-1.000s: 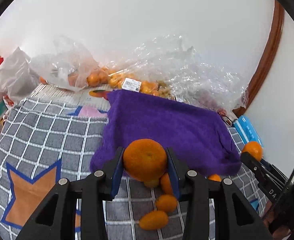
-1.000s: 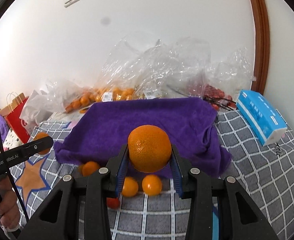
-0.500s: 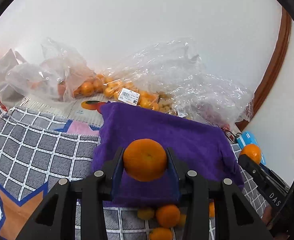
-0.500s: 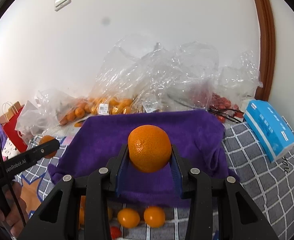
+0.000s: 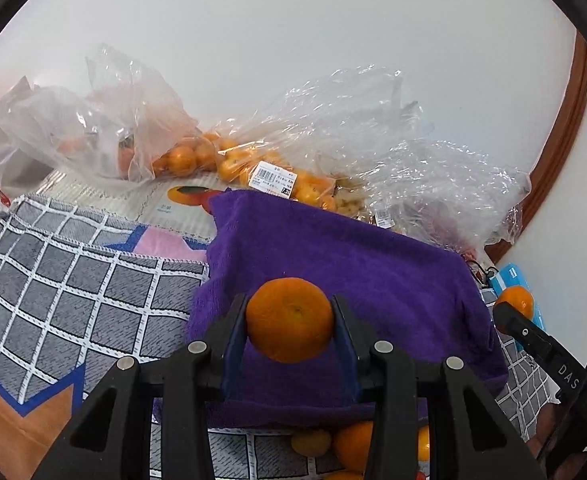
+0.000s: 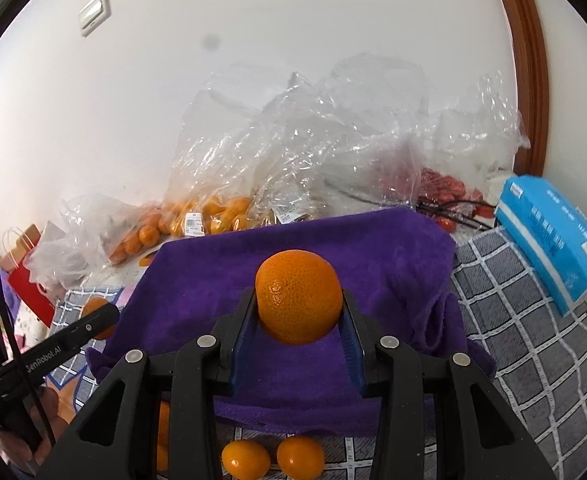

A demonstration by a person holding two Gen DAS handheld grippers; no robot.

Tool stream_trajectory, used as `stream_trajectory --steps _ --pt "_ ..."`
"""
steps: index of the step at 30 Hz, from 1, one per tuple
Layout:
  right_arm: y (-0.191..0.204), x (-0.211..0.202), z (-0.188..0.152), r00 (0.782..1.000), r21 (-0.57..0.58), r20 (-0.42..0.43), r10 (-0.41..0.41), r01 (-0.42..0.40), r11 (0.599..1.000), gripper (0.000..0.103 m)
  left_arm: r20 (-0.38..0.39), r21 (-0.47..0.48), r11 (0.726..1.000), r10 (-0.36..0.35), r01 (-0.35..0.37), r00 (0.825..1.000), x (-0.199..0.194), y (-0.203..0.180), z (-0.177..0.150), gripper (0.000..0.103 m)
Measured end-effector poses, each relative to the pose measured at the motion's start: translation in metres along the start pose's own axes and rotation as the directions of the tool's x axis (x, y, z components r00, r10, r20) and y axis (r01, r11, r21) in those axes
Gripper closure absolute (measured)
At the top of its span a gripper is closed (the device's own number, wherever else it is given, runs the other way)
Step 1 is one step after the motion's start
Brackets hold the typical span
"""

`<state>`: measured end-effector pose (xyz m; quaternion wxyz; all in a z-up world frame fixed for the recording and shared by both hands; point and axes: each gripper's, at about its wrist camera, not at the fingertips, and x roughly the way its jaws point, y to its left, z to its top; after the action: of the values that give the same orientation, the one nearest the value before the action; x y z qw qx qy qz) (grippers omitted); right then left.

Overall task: Organize fruits
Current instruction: 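Lower both oranges onto the purple towel and open both tools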

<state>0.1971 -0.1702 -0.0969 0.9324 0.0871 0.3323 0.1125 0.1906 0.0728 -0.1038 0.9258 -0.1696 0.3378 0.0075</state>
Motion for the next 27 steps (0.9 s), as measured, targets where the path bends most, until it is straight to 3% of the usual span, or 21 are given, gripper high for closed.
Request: stream_trajectory --steps 17,27 --pt "0.003 0.028 -0.018 0.997 -0.057 -0.063 -0.046 0.043 0.997 0.063 -0.062 -0.034 0.999 -0.041 0.039 0.997 0.022 0.005 -0.008 0.064" --pt "0.003 0.039 -0.025 0.993 -0.068 -0.106 -0.043 0.036 0.997 0.063 -0.086 0.003 1.0 -0.025 0.025 0.996 0.03 -0.003 -0.014 0.064"
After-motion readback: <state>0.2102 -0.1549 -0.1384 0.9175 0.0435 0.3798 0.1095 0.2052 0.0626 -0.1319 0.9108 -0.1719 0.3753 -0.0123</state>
